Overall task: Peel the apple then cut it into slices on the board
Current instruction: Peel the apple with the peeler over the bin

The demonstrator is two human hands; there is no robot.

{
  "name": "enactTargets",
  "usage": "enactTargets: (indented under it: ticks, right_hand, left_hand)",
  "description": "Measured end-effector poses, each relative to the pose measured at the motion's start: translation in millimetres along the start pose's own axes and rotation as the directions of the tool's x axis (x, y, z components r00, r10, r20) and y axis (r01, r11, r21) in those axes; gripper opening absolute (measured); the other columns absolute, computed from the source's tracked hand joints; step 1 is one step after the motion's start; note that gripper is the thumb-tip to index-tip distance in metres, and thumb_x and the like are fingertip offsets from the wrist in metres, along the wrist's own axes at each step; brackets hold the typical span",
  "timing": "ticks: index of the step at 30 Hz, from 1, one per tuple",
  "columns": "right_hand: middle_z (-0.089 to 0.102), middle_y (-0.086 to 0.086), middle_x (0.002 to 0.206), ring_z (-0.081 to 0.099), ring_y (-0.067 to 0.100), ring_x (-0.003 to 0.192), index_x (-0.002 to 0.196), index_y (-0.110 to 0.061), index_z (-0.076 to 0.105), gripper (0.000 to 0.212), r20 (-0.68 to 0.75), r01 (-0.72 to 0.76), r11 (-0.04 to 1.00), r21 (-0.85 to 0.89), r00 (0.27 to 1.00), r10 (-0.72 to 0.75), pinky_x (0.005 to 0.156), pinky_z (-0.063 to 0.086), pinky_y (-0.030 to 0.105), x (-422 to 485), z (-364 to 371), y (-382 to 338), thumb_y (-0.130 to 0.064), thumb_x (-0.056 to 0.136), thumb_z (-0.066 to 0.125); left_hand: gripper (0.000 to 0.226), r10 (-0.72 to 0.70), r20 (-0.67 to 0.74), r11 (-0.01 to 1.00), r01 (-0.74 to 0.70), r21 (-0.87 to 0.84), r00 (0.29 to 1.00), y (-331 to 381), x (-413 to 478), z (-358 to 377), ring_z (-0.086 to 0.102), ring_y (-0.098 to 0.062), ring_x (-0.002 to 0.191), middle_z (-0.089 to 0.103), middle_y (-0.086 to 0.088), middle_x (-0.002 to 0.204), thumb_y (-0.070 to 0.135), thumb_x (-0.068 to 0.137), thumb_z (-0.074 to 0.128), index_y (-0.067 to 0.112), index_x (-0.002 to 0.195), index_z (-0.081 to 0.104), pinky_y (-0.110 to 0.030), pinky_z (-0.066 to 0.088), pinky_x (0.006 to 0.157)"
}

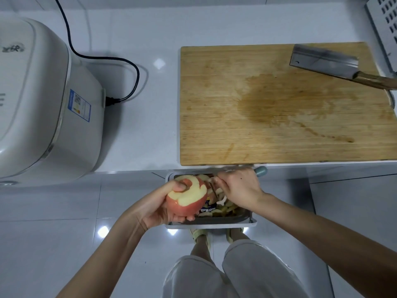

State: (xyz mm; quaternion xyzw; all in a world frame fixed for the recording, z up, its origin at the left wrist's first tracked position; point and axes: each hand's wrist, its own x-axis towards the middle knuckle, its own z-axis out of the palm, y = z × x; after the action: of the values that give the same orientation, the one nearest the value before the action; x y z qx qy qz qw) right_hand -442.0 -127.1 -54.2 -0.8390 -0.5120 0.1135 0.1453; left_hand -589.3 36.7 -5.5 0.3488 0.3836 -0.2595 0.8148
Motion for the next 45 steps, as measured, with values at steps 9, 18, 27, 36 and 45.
enactTargets:
  ticks: [9, 18, 27, 36, 45]
  right_hand:
    - [0.058, -0.014, 0.058, 0.052, 0.001, 0.053, 0.081, -0.023, 0.067, 0.028, -0.091, 0.058, 0.945, 0.322, 0.995, -0.031, 0.051, 0.039, 0.021, -7.3, -36.2, -18.2, -0.032, 0.095, 0.045]
    - [0.068, -0.004, 0.066, 0.06, 0.017, 0.056, 0.076, -0.015, 0.069, 0.029, -0.297, 0.223, 0.972, 0.079, 0.936, -0.19, 0.057, 0.039, 0.027, 4.7, -21.0, -21.1, -0.03, 0.091, 0.049]
    - [0.065, -0.004, 0.06, 0.059, 0.014, 0.054, 0.072, -0.012, 0.067, 0.034, -0.278, 0.255, 0.943, 0.215, 0.941, -0.192, 0.058, 0.039, 0.021, 5.2, -14.8, -3.3, -0.027, 0.094, 0.046]
    - [0.059, -0.002, 0.069, 0.059, 0.017, 0.067, 0.079, -0.019, 0.062, 0.039, 0.515, -0.273, 0.957, 0.097, 0.837, 0.186, 0.057, 0.04, 0.026, 5.8, -7.3, -10.5, -0.038, 0.098, 0.034]
    - [0.057, -0.007, 0.058, 0.051, 0.008, 0.052, 0.07, -0.026, 0.056, 0.034, 0.3, -0.441, 0.733, 0.518, 0.896, 0.327, 0.058, 0.043, 0.028, -1.1, -24.6, -17.3, -0.036, 0.098, 0.04]
  left_hand:
    - [0.072, 0.016, -0.066, 0.998, -0.012, 0.066, 0.998, -4.8, 11.4, 0.5, 0.065, -0.026, 0.071, 0.07, -0.016, 0.089, 0.031, 0.049, 0.078, 0.009, 0.114, 0.056, -0.025, 0.051, 0.053]
    - [0.05, 0.116, -0.163, 0.993, -0.117, -0.002, 0.98, -13.4, 21.8, 15.0, 0.059, -0.021, 0.068, 0.065, -0.014, 0.089, 0.033, 0.062, 0.068, 0.012, 0.107, 0.061, -0.022, 0.047, 0.049]
    - [0.064, 0.13, -0.046, 0.986, -0.135, -0.102, 0.99, -13.2, 13.7, 5.1, 0.065, -0.026, 0.064, 0.067, -0.016, 0.079, 0.028, 0.033, 0.077, 0.008, 0.094, 0.069, -0.021, 0.038, 0.042]
    - [0.086, 0.161, -0.001, 0.977, -0.16, -0.14, 0.987, 4.1, 7.0, 2.0, 0.068, -0.03, 0.072, 0.07, -0.016, 0.086, 0.028, 0.026, 0.089, 0.007, 0.105, 0.061, -0.033, 0.057, 0.053]
    - [0.047, 0.108, -0.068, 0.983, -0.117, -0.14, 0.992, -0.1, 10.2, -1.3, 0.07, -0.03, 0.077, 0.072, -0.017, 0.087, 0.012, 0.06, 0.067, 0.004, 0.106, 0.058, -0.034, 0.059, 0.06]
